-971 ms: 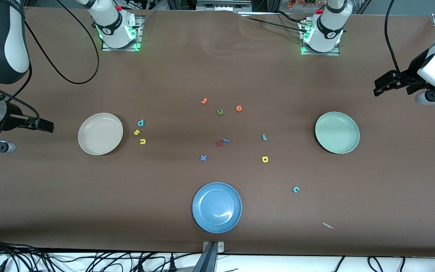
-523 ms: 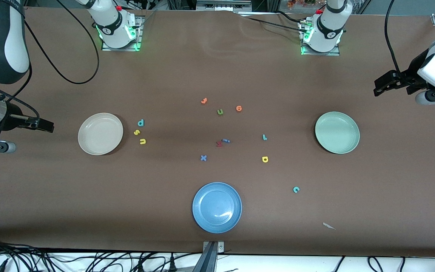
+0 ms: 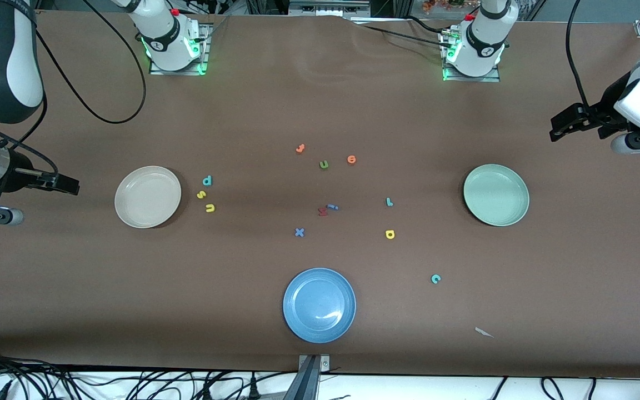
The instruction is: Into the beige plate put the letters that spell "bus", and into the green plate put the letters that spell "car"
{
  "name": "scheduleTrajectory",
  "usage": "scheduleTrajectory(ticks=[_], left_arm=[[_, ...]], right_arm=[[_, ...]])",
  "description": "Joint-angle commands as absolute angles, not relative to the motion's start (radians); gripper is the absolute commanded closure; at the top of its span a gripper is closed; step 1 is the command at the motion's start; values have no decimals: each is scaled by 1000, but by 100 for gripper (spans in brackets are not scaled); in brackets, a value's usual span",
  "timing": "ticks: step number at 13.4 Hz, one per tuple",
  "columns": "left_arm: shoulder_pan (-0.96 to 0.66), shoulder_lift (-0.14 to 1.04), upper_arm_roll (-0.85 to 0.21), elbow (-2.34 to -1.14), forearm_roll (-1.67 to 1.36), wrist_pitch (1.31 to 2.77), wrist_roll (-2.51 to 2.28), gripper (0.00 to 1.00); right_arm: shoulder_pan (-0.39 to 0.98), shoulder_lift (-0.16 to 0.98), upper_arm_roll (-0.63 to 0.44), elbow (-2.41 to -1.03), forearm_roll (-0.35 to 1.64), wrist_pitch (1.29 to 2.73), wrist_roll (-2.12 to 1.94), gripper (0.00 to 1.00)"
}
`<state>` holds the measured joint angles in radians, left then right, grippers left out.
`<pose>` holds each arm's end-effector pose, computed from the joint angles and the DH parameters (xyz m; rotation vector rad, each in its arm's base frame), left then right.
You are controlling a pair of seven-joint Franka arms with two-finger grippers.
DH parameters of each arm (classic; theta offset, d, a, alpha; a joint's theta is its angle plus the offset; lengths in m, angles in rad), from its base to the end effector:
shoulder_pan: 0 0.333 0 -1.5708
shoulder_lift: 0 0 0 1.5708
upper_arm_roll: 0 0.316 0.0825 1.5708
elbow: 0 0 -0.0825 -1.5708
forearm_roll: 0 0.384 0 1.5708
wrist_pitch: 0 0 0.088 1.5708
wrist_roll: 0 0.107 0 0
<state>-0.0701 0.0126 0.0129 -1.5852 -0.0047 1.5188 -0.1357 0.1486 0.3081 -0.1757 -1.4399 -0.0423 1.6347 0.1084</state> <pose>0.5509 -0.0321 0.6064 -3.1336 -0.1230 0.1240 0.6415 -0.0071 0.5093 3.0317 -0.1901 -0.1592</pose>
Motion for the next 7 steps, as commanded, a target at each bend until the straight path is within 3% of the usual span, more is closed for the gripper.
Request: scheduleTrajectory(ticks=[1,7], left_arm=[[-75,18,15,-1559,17,1496,-118,0],[-75,20,14,-1559,17,1497,-118,0]], right_arm=[[150,301,-172,-1447,-55,1635,118,1],[184,299,-170,-1447,-54,1635,205,1]])
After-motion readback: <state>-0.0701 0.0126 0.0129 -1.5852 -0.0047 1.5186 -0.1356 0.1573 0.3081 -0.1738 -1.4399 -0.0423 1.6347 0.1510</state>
